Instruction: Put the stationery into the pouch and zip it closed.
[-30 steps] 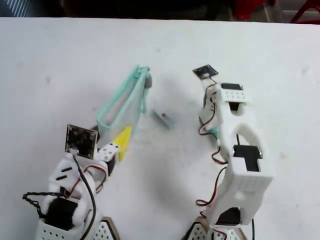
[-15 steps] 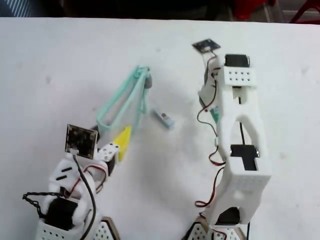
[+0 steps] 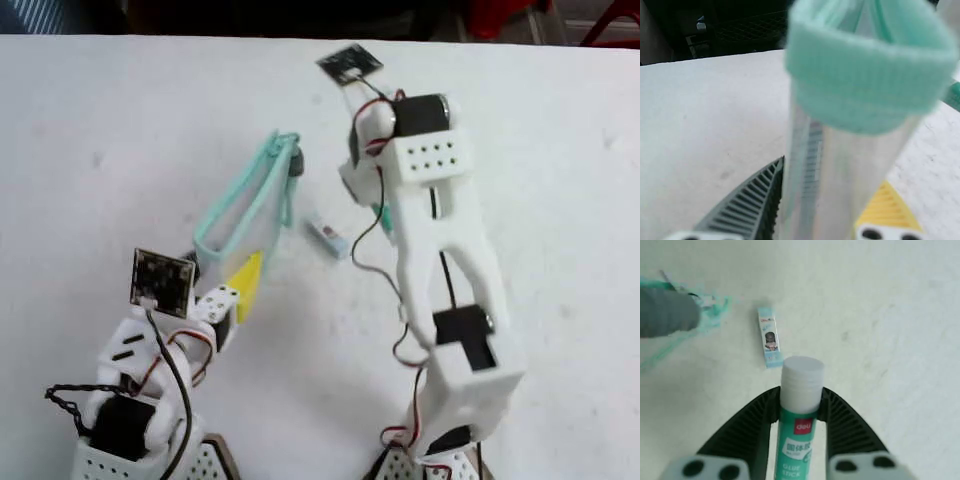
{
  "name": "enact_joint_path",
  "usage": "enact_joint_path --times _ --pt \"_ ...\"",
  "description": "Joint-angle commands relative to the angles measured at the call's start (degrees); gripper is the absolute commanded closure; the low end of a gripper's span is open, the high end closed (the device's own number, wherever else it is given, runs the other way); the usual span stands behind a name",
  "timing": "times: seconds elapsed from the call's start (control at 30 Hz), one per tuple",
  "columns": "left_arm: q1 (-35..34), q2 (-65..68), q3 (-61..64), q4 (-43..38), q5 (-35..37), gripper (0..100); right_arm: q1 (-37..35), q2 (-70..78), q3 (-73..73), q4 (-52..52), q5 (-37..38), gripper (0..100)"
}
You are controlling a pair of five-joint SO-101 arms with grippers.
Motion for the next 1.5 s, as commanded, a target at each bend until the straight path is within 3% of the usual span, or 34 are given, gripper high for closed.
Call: enact_joint_path --times 0.0,0.23,0.6,0.9,1.03,1.33,1.47 --pt "0.66 0.31 -0.62 0.18 -0.62 78 -2.42 -9.89 -2.55 1.63 -0.53 98.1" --pt "0.66 0.31 -0.62 0.18 -0.62 78 -4.62 -26.33 3.34 1.19 -8.44 98.1" --pt "0.66 0.31 -0.62 0.18 -0.62 78 -16.48 -43.74 7.21 -6.73 -8.53 98.1" --pt "0.66 0.31 -0.62 0.18 -0.62 78 -17.36 -49.54 7.65 -5.93 -8.53 98.1" --pt "0.66 0.31 -0.62 0.18 -0.62 78 -17.45 -54.55 14.42 -6.37 -8.44 98.1" --pt "0.66 0.31 -0.53 0.18 -0.62 78 -17.63 -67.82 32.0 -28.53 -3.34 98.1" --pt "2.86 0.31 -0.53 0.35 -0.7 78 -23.78 -69.05 34.73 -39.87 -3.34 98.1"
